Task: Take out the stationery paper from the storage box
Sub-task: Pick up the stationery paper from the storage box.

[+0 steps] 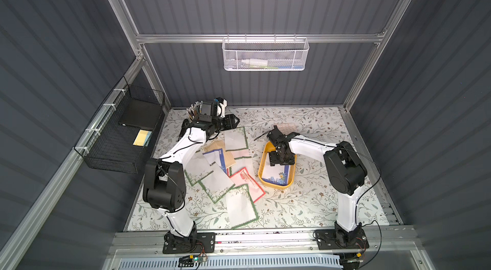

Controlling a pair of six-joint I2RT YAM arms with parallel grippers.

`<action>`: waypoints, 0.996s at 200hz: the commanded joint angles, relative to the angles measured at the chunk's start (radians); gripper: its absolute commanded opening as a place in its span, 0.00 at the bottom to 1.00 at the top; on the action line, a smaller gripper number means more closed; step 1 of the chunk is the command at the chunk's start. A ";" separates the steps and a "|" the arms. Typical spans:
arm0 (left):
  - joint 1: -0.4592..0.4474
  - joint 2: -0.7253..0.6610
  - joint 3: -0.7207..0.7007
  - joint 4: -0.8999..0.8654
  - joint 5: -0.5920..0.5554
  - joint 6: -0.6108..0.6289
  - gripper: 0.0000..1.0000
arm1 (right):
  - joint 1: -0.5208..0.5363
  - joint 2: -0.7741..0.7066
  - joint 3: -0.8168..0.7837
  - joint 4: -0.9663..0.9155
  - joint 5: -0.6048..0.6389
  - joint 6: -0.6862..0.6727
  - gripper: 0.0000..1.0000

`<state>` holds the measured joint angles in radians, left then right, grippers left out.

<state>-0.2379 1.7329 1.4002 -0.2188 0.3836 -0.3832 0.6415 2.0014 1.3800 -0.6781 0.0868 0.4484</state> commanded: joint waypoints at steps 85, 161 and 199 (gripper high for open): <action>-0.012 0.022 -0.008 0.003 0.006 0.001 0.57 | 0.002 0.079 -0.246 0.183 -0.133 0.029 0.59; -0.015 0.022 -0.026 -0.005 0.003 0.009 0.56 | 0.003 0.094 -0.261 0.191 -0.153 0.004 0.18; -0.016 0.020 -0.040 0.000 0.023 0.007 0.56 | 0.002 0.082 -0.252 0.176 -0.118 0.007 0.00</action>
<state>-0.2470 1.7477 1.3811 -0.2161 0.3828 -0.3824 0.6350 1.9575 1.2106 -0.3431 0.0319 0.4484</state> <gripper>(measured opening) 0.559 0.037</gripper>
